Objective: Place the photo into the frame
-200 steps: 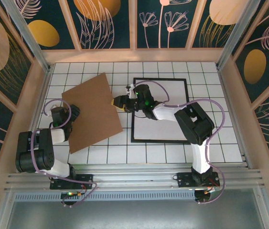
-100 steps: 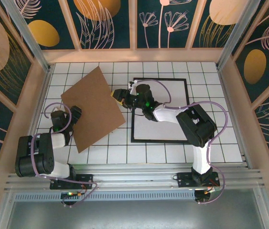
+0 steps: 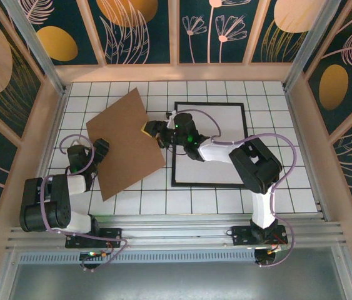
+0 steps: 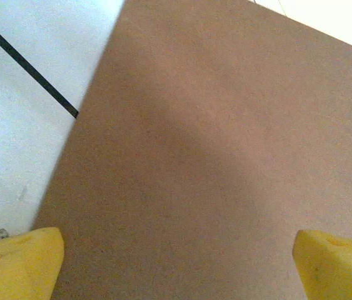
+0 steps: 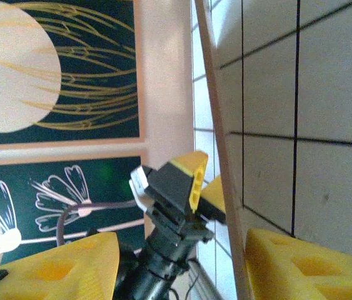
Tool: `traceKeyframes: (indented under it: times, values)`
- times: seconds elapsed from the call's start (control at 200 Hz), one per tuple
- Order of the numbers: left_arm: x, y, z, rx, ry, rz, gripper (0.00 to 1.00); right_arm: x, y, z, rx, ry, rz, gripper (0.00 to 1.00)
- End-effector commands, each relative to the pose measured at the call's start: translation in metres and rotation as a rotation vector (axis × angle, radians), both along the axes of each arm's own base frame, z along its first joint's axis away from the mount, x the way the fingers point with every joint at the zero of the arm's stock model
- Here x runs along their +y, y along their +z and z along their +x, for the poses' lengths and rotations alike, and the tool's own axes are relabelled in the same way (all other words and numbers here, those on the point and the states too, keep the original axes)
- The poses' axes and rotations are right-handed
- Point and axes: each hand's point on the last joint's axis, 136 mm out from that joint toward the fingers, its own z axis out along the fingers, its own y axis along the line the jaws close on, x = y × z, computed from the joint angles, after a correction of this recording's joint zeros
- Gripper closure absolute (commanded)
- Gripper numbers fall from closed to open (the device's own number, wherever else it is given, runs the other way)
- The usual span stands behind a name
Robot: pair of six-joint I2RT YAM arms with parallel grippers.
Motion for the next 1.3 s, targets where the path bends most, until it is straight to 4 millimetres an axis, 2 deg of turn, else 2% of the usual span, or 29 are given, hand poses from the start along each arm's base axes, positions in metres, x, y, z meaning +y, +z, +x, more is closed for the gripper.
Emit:
traceKeyframes:
  times: [0.0,0.105,0.325,0.49,0.616,0.656,0.751,0.896,0.941,0.961,1.146,1.291]
  values:
    - [-0.033,-0.026,-0.025,0.121,-0.100,-0.128,0.06,0.007,0.016,-0.012,-0.003,0.057,0.038,0.44]
    - [-0.031,-0.026,-0.025,0.123,-0.097,-0.109,0.06,0.004,0.005,-0.008,-0.056,0.076,-0.076,0.50]
    - [-0.025,-0.024,-0.024,0.125,-0.088,-0.066,0.06,-0.007,-0.034,-0.005,-0.108,0.177,-0.306,0.75]
    - [-0.022,-0.022,-0.022,0.125,-0.082,-0.044,0.05,-0.014,-0.038,-0.002,-0.139,0.219,-0.352,0.91]
    - [-0.023,-0.011,-0.017,0.106,-0.085,-0.050,0.04,-0.027,-0.023,0.002,-0.194,0.222,-0.367,1.00]
    - [-0.024,-0.004,-0.015,0.093,-0.090,-0.052,0.03,-0.034,-0.015,0.003,-0.215,0.218,-0.367,1.00]
    - [-0.025,0.022,-0.009,0.031,-0.097,-0.057,0.02,-0.054,0.007,0.005,-0.270,0.202,-0.369,1.00]
    - [-0.025,0.068,-0.005,-0.077,-0.095,-0.056,0.01,-0.099,0.049,0.006,-0.337,0.139,-0.332,1.00]
    - [-0.025,0.080,-0.004,-0.104,-0.092,-0.055,0.01,-0.108,0.063,-0.001,-0.365,0.132,-0.316,1.00]
    - [-0.025,0.085,-0.004,-0.115,-0.093,-0.056,0.01,-0.122,0.069,0.005,-0.371,0.101,-0.315,1.00]
    - [-0.035,0.111,-0.001,-0.178,-0.128,-0.062,0.01,-0.186,0.111,0.003,-0.427,-0.003,-0.280,1.00]
    - [-0.062,0.123,0.004,-0.205,-0.211,-0.049,0.02,-0.246,0.116,0.001,-0.406,-0.098,-0.312,1.00]
